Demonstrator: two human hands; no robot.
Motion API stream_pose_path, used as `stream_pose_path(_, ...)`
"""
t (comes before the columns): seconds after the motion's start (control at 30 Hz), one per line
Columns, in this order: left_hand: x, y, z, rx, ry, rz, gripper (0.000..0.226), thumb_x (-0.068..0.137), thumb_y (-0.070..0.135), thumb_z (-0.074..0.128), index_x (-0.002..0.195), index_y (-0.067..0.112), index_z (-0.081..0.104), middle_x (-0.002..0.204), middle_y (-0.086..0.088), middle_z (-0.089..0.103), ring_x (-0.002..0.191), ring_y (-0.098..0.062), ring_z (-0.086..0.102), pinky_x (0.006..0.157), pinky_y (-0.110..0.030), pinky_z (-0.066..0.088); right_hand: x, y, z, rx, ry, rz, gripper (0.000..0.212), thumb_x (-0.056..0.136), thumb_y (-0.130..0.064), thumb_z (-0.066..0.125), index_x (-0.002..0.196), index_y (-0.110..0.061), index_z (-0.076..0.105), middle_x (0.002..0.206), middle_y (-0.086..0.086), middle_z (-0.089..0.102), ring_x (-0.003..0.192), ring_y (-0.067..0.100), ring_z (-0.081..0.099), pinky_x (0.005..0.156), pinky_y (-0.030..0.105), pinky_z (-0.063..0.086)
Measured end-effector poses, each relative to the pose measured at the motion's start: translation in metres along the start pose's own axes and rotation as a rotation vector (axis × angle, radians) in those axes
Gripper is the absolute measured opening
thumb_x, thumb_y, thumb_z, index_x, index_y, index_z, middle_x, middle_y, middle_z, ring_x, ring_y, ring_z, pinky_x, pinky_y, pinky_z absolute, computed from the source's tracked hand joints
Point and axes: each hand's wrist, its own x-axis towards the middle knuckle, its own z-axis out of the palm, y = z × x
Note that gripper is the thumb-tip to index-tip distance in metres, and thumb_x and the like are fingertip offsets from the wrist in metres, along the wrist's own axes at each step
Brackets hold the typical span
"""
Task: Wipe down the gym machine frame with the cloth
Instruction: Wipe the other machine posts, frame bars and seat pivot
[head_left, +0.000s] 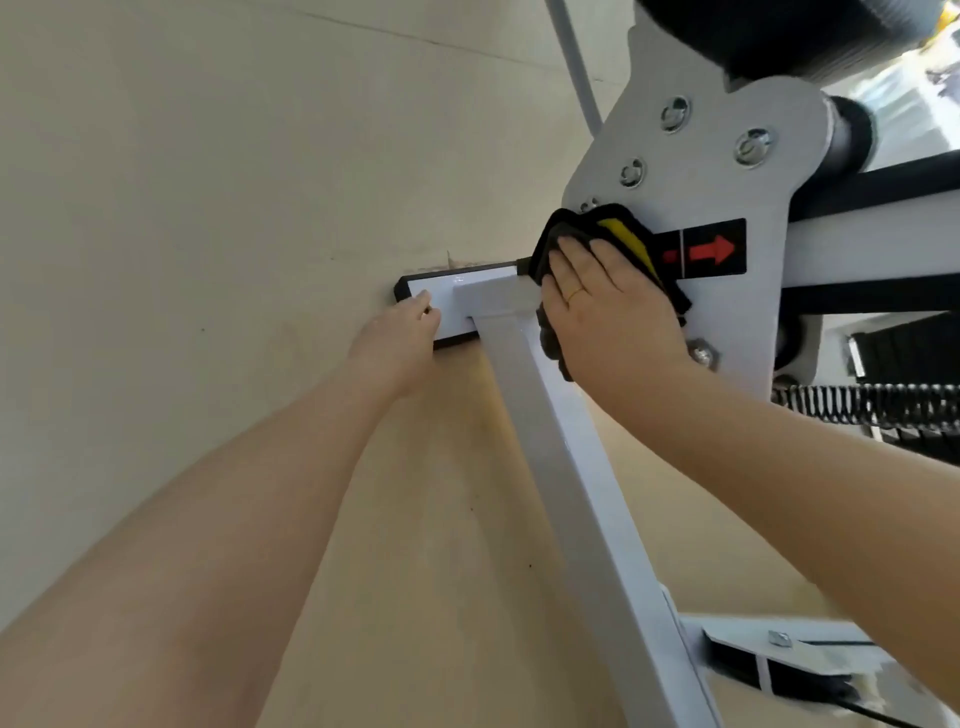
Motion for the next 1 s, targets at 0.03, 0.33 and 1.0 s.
stream_pose_path(0.03, 0.003, -0.006, 0.007, 0.072, -0.021, -0.008, 0.054, 0.093, 0.005, 0.032, 0.146, 0.009, 0.019, 0.157, -0.005, 0.003, 0.142, -0.021, 0.014, 0.108, -0.033, 0.023, 0.014, -0.006, 0.004, 0.020, -0.020, 0.000, 0.055, 0.102, -0.027, 0.014, 0.147, -0.001, -0.004, 0.156, 0.016, -0.006, 0.144, 0.031, -0.006, 0.115, 0.041, -0.008)
stream_pose_path(0.33, 0.019, -0.019, 0.038, 0.239, -0.038, -0.009, 0.057, 0.096, 0.011, 0.026, 0.148, 0.013, 0.003, 0.156, -0.009, -0.009, 0.144, -0.022, 0.001, 0.114, -0.032, 0.005, 0.102, -0.080, 0.046, 0.125, -0.132, -0.106, 0.052, 0.103, -0.025, 0.018, 0.148, -0.003, 0.006, 0.158, 0.010, 0.003, 0.145, 0.026, 0.000, 0.116, 0.037, -0.003)
stream_pose_path(1.0, 0.010, -0.008, 0.021, 0.223, -0.192, -0.141, 0.058, 0.095, 0.011, 0.020, 0.149, 0.014, -0.002, 0.156, 0.001, -0.013, 0.144, -0.019, -0.005, 0.116, -0.034, 0.000, 0.074, -0.077, 0.041, 0.220, -0.061, -0.036, 0.045, 0.100, -0.024, 0.030, 0.141, -0.006, 0.034, 0.150, 0.012, 0.031, 0.141, 0.027, 0.019, 0.116, 0.039, 0.006)
